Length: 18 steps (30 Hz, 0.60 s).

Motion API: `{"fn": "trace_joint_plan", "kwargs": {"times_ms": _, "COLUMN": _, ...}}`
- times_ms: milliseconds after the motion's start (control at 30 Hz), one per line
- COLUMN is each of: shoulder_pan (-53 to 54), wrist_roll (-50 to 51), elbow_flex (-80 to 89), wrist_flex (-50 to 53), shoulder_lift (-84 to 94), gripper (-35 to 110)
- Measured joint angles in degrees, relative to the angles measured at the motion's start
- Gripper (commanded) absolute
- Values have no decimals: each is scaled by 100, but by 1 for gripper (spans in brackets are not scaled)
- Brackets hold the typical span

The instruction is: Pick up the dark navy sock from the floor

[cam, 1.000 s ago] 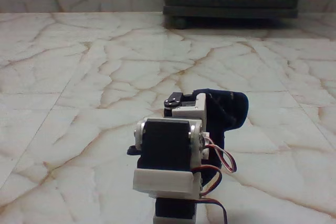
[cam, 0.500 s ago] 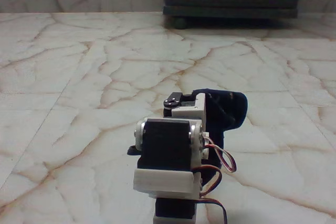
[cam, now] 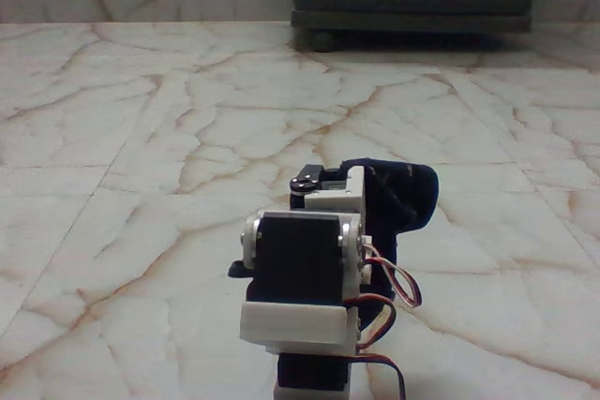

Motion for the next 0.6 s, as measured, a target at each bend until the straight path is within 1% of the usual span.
{"fn": "trace_joint_plan", "kwargs": {"times_ms": 600, "shoulder_pan": -35, "wrist_roll": 0, "elbow_flex": 18, "wrist_flex": 0, "shoulder_lift": 0, "gripper": 0}}
